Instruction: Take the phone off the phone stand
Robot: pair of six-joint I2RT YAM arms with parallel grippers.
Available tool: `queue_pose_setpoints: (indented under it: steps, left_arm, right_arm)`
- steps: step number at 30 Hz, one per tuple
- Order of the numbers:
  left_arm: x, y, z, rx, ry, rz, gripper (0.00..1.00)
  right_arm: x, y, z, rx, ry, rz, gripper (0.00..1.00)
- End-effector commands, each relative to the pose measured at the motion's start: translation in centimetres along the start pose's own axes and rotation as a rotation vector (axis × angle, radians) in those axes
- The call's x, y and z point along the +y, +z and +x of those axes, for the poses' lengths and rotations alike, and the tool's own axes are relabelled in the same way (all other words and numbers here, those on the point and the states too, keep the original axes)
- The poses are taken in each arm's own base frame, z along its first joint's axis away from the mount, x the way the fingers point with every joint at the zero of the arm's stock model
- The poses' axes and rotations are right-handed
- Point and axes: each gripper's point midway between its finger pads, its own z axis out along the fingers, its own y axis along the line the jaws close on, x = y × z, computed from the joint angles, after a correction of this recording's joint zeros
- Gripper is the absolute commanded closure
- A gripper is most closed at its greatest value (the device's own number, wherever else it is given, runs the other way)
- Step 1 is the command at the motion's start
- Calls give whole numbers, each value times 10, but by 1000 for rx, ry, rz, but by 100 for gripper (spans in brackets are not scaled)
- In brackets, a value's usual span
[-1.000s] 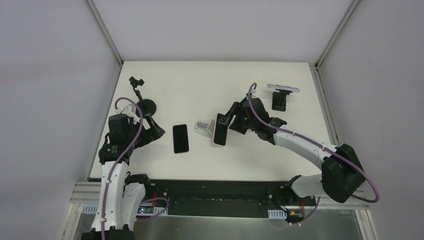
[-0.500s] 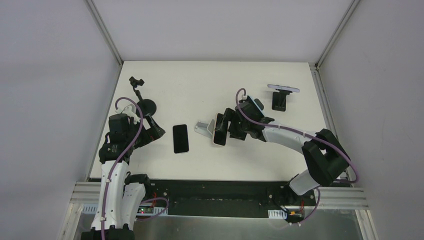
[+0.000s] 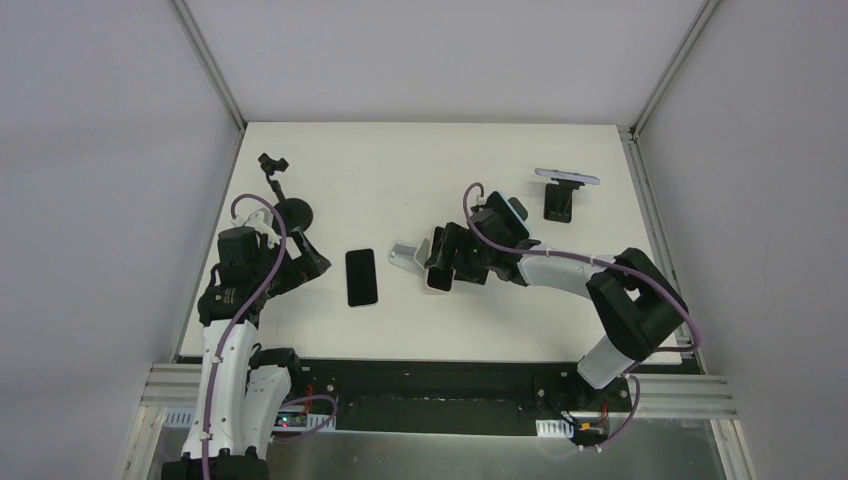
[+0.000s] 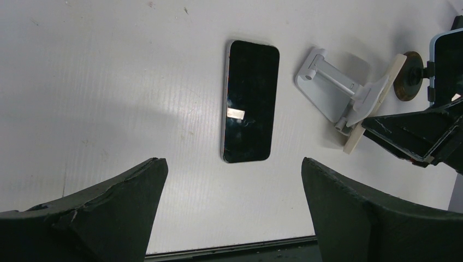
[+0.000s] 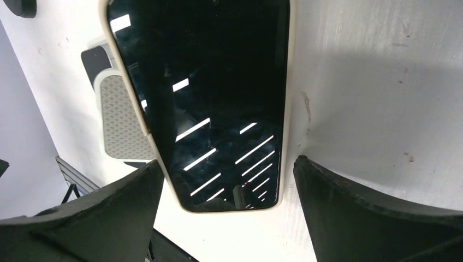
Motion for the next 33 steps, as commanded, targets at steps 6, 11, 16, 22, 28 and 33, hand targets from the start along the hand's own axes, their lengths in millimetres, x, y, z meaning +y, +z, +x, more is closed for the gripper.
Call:
queue_pose_setpoints:
  steps: [6,11,16,22,28,33]
  left_arm:
    - [-9,-3,-3,3,1,27,1]
    - [-9,-2,-3,4,0,27,1]
    - [-8,-2,-3,4,0,24,1]
    - [-8,-2,-2,7,-1,24,1]
    - [-9,-2,-3,6,-1,27,1]
    - [-9,-2,-2,7,0,27,1]
  right_arm:
    - [7,9,-10,-16,-82,-28,9]
    - [7,9,-15,-30,-117,-25,9]
    - [6,13,-14,-21,-122,-21,20]
    - [6,8,-18,-43,-121,-13,33]
    - [19,-15,-28,-93,-129,-34,38]
    - [34,-39,-37,-137,-144,-72,40]
